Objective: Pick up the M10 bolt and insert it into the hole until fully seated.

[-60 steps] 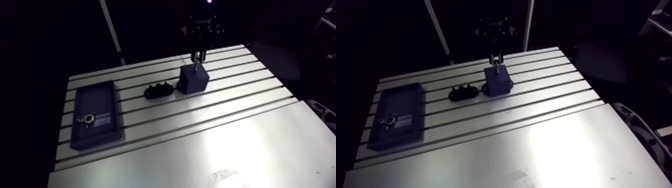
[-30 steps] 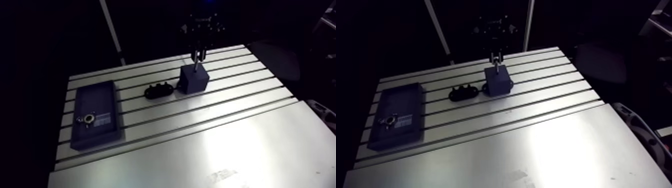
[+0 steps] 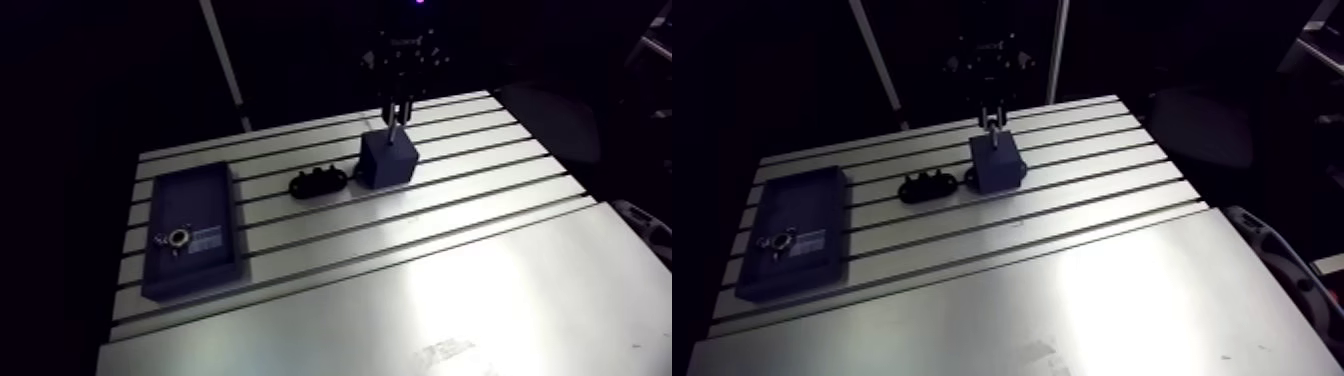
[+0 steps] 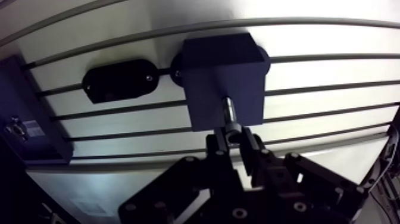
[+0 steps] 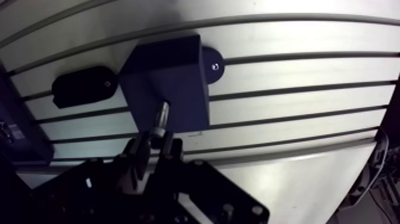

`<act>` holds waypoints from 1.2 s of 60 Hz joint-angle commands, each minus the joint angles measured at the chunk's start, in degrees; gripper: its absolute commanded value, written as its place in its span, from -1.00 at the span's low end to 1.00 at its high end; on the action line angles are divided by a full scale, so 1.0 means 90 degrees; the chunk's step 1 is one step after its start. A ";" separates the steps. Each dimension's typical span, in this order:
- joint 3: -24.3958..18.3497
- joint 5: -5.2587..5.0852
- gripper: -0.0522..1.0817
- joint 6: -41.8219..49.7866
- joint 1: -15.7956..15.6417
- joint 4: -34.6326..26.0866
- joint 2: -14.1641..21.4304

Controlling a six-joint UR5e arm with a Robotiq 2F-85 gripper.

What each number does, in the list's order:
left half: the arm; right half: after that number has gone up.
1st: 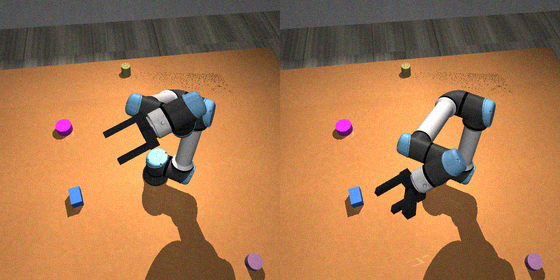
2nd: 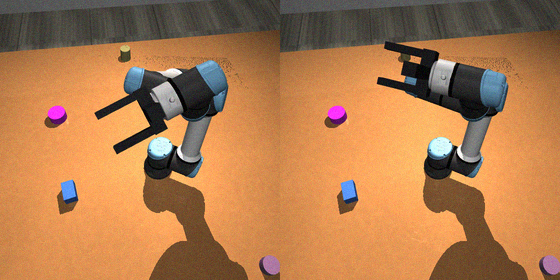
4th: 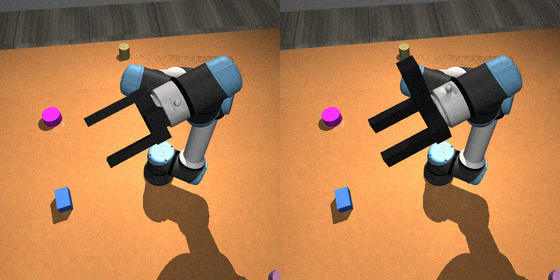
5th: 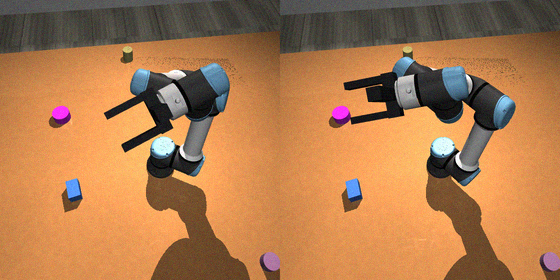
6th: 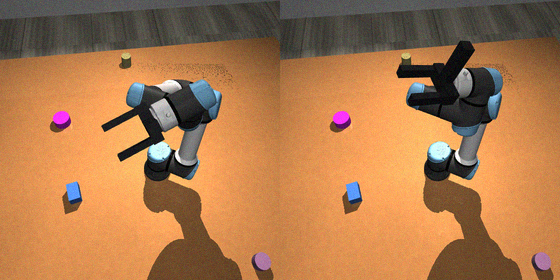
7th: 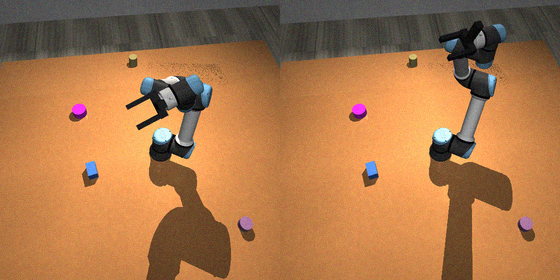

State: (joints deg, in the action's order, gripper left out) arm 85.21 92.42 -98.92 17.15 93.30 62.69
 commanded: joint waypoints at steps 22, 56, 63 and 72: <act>0.0094 0.0019 0.99 -0.0002 0.0009 0.0028 0.0001; 0.0134 0.0029 0.99 -0.0002 0.0018 0.0097 -0.0038; 0.0183 0.0019 0.91 -0.0018 0.0018 0.0099 -0.0038; 0.0239 0.0020 -0.90 -0.0148 -0.0011 0.0113 -0.0029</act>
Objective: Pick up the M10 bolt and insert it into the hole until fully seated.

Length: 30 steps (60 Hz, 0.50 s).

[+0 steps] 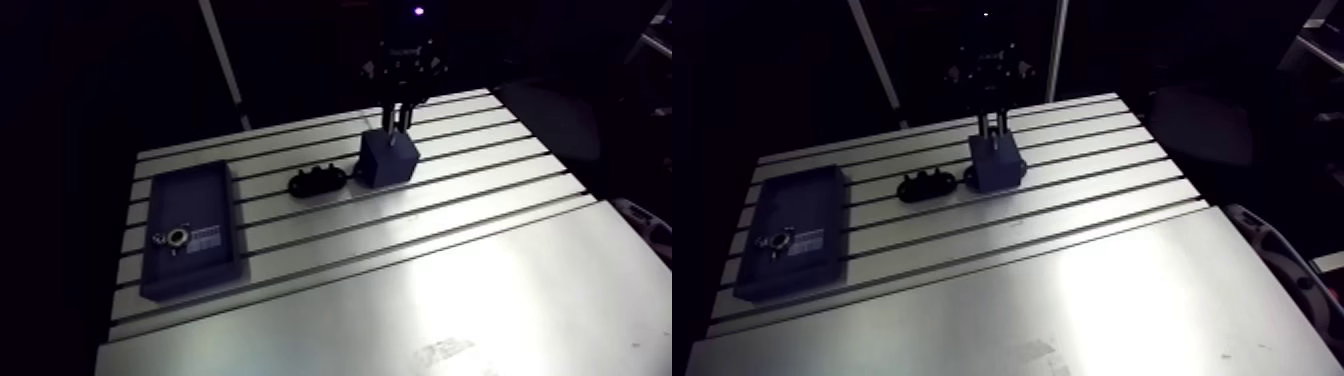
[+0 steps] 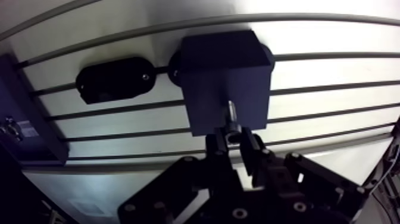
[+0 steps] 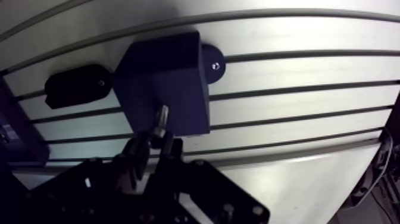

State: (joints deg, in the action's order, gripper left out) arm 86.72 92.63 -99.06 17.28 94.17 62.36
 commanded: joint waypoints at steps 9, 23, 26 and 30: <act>0.0123 0.0006 -0.90 -0.0218 -0.0025 0.0106 0.0048; 0.0104 0.0115 -0.90 -0.0237 -0.0061 0.0088 0.0267; 0.0113 0.0163 -0.90 -0.0238 -0.0072 0.0088 0.0363; 0.0105 0.0233 -0.90 -0.0282 -0.0180 0.0025 0.0558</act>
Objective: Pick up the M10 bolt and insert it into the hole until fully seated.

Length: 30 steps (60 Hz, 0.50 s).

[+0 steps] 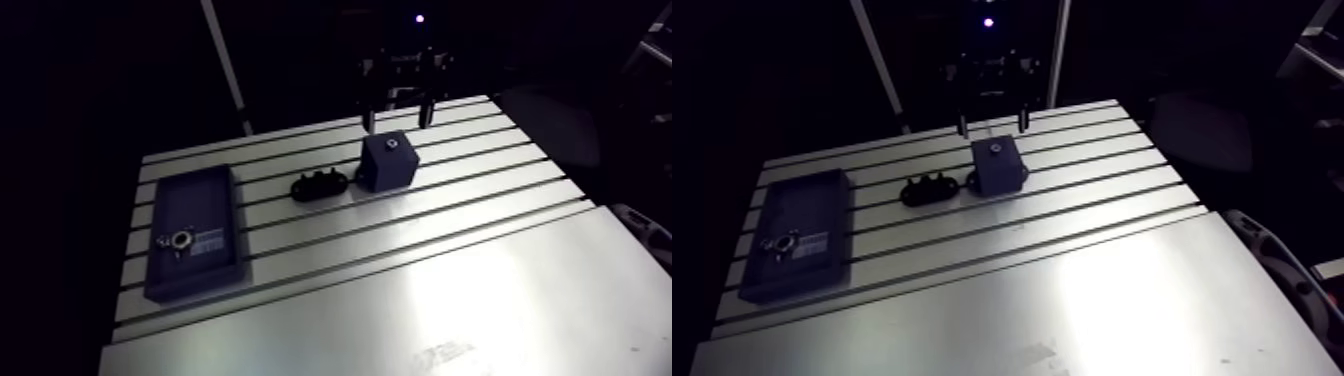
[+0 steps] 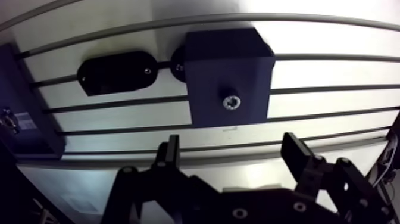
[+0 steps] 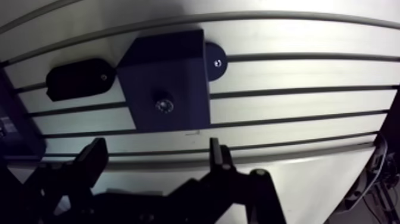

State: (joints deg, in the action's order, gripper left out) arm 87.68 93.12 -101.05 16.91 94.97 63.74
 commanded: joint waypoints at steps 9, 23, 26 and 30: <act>0.0018 0.0274 -0.90 -0.0154 -0.0449 -0.0097 0.0929; -0.0032 -0.0086 -0.90 0.0000 -0.0932 -0.0274 0.1919; -0.0014 -0.0146 -0.90 0.0026 -0.0973 -0.0274 0.2033; 0.0053 -0.0297 -0.90 0.0168 -0.1135 -0.0238 0.2332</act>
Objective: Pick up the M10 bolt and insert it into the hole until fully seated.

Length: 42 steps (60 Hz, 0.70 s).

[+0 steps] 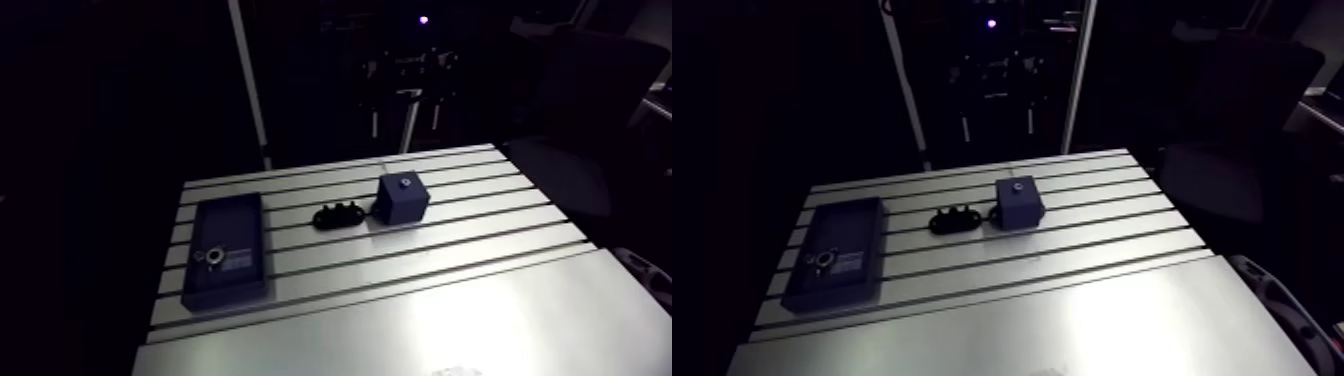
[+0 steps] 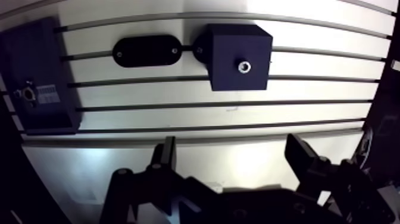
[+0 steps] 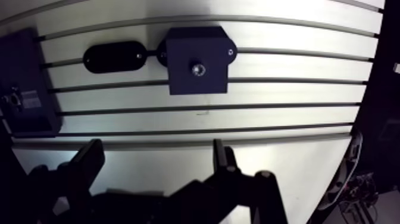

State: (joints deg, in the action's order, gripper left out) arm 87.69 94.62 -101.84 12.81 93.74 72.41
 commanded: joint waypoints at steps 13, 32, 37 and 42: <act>0.0145 -0.0517 -0.90 0.0451 -0.0819 -0.0069 0.1635; -0.0002 -0.0472 -0.90 0.0441 -0.0818 -0.0069 0.1678; -0.0002 -0.0451 -0.90 0.0433 -0.0818 -0.0069 0.1667; -0.0048 -0.0451 -0.90 0.0422 -0.0810 -0.0068 0.1657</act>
State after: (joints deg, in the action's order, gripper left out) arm 87.97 91.04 -98.74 6.70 93.14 84.86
